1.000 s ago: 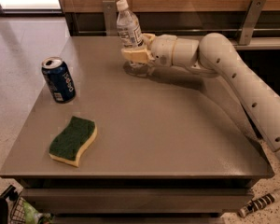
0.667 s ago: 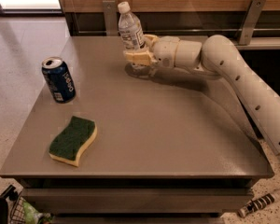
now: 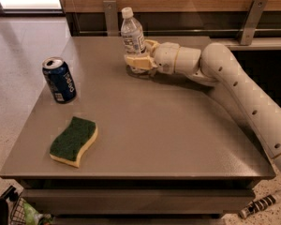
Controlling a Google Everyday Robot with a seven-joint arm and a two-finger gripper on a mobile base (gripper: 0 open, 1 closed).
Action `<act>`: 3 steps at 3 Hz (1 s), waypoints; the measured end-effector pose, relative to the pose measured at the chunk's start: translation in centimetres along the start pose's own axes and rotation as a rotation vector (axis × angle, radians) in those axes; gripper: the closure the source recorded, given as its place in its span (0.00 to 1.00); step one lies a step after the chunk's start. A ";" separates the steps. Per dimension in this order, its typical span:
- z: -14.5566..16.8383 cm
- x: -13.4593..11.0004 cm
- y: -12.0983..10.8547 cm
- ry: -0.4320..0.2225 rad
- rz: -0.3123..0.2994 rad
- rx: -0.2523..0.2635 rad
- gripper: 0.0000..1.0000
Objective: Pick blue plastic bottle
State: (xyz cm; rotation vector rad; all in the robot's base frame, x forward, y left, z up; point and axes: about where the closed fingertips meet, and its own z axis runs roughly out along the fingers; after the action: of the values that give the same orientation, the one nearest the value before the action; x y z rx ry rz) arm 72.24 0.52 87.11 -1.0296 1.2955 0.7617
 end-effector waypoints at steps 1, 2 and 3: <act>-0.6 1.0 -0.3 0.015 0.025 0.026 1.00; -0.9 1.2 -0.4 0.020 0.033 0.035 0.92; -0.9 1.1 -0.5 0.020 0.033 0.035 0.61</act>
Offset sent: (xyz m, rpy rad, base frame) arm 0.0073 -0.0427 -0.0398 0.0007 0.0842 -0.1166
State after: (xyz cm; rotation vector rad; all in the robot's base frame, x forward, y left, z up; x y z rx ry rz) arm 72.45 -0.61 86.18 -0.9916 1.3413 0.7530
